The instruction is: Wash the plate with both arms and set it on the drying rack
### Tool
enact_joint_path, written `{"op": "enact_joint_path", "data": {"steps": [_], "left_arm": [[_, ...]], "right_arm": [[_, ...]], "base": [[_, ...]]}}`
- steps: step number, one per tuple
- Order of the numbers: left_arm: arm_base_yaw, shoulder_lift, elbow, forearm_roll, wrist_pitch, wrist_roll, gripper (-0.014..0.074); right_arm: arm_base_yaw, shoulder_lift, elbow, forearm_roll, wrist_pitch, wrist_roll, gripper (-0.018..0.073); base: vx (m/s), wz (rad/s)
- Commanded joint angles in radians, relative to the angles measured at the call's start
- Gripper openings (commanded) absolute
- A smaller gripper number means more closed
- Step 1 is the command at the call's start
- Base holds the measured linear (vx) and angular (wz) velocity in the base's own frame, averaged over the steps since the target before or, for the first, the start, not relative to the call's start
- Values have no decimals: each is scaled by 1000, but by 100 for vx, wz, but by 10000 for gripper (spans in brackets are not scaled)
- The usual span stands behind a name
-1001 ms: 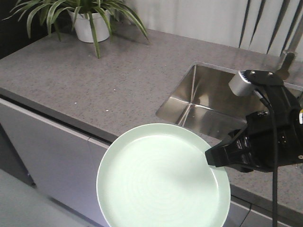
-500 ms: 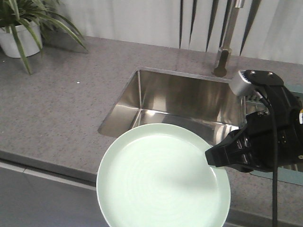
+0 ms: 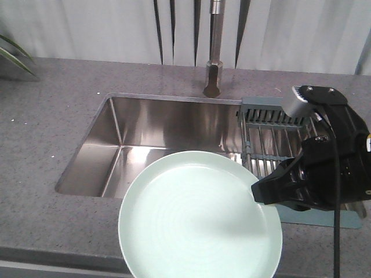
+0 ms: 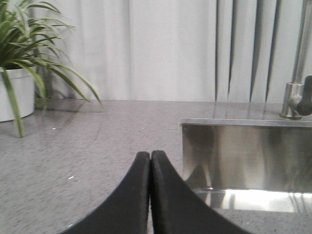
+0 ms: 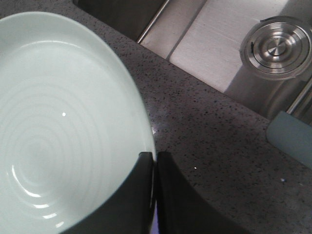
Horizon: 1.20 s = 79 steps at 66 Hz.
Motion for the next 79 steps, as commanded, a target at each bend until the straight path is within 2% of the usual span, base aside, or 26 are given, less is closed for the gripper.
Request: {"op": "enact_joint_path", "data": {"steps": [1,36,79], "left_arm": [[-5,-14,-32,-1,-74,-2,-6],[-5,-14,-32,-1,-74,-2,-6],[-5,-14,-32,-1,-74,-2,-6]], "right_arm": [[2,-21,-25,35,-36,-10,-8],[2,-21,-25,35,-36,-10,-8],[2,-21,-25,35,-36,-10,-8]], "base": [[8,-28],[8,-19],[8,-3]]}}
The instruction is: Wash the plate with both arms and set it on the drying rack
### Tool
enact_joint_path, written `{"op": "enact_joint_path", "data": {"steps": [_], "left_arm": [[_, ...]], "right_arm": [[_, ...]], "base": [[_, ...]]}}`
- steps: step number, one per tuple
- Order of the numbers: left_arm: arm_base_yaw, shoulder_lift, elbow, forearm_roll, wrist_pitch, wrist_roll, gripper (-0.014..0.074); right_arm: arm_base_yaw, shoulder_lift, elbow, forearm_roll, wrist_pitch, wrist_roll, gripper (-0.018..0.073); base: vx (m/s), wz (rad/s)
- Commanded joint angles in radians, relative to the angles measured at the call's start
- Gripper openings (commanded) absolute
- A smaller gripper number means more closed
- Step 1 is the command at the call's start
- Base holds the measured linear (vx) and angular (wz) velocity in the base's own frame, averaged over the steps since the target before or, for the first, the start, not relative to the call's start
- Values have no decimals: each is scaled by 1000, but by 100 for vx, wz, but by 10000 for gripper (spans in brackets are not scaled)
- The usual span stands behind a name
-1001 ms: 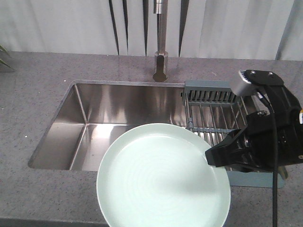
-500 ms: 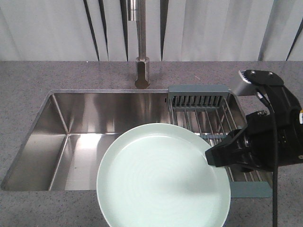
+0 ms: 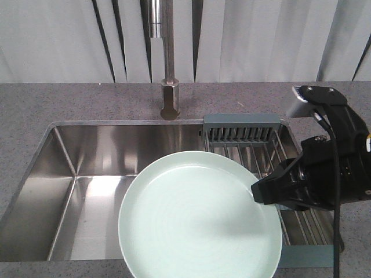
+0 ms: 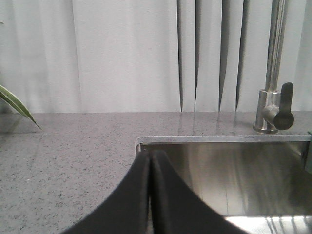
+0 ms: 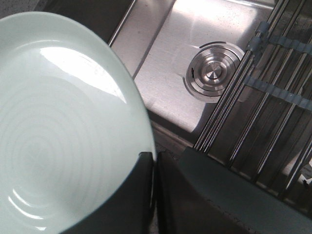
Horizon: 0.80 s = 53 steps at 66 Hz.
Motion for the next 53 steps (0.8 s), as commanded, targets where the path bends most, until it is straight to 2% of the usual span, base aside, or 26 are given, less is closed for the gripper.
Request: {"op": "enact_joint_path", "data": {"steps": [1,53], "left_arm": [[-5,-14,-32,-1,-74,-2,-6],[-5,-14,-32,-1,-74,-2,-6]], "right_arm": [[2,-21,-25,35,-36,-10,-8],[2,-21,-25,35,-36,-10,-8]], "base": [[8,-4],[4,-3]]}}
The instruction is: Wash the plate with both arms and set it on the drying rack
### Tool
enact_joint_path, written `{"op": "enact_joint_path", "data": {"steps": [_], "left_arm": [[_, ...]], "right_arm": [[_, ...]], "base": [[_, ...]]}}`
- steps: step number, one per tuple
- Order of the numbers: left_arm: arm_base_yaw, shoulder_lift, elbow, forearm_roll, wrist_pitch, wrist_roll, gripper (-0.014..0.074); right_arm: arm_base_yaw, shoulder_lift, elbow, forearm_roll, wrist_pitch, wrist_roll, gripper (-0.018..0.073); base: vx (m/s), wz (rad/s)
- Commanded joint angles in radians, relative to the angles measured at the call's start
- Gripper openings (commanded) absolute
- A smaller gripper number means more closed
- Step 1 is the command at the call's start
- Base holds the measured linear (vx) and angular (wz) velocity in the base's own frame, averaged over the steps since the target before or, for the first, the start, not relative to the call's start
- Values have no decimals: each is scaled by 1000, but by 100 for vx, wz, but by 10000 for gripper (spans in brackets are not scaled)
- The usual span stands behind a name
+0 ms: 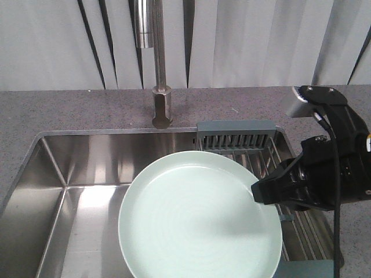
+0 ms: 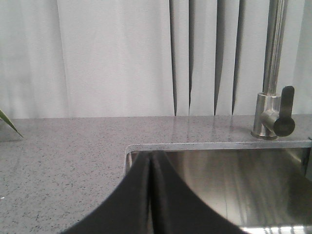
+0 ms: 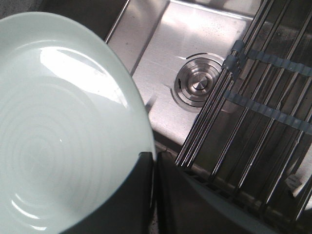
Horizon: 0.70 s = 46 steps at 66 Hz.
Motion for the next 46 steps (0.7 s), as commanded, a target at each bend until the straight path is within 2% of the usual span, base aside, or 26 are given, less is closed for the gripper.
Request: {"op": "enact_joint_path", "data": {"steps": [1,33,46], "left_arm": [[-5,-14,-32,-1,-74,-2,-6],[-5,-14,-32,-1,-74,-2,-6],[-5,-10,-60,-18,-122,-28,-6]], "right_arm": [[2,-21,-25,35,-36,-10,-8],[2,-21,-25,35,-36,-10,-8],[2,-21,-25,35,-38,-10,-8]], "base": [[0,0],[0,0],[0,0]]}}
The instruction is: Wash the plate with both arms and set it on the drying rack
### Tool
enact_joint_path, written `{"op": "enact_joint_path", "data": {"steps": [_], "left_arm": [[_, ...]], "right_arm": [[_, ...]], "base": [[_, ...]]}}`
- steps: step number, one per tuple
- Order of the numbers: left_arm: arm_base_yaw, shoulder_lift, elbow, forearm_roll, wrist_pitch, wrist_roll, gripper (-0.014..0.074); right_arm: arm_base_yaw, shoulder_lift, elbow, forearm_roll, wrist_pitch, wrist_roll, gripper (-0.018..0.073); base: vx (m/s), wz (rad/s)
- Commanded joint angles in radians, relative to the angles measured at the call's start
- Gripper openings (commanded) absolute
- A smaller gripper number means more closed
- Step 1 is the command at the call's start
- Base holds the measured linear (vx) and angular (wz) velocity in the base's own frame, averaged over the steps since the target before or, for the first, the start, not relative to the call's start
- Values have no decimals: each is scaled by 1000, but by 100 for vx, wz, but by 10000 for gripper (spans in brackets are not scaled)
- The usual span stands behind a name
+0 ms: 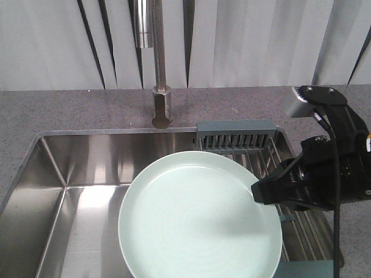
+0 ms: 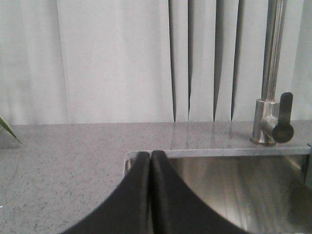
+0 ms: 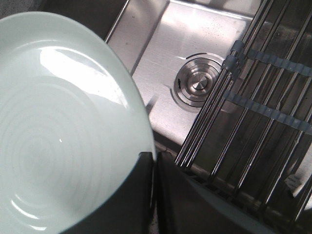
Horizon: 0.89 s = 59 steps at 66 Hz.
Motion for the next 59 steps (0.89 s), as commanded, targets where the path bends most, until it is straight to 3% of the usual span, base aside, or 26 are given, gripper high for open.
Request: {"op": "enact_joint_path", "data": {"steps": [1,12,33,59], "left_arm": [[-5,-9,-64,-18,-87,-32,-6],[-5,81,-247,-18,44,-46,-6],[-5,462,-628,-17,379,-45,-6],[-5,812,-656,-18,393,-47,-6]], "right_arm": [[2,-21,-25,35,-37,-10,-8],[2,-21,-25,35,-37,-10,-8],[2,-21,-25,35,-37,-11,-8],[2,-21,-25,35,-37,-11,-8]], "base": [[0,0],[0,0],[0,0],[0,0]]}}
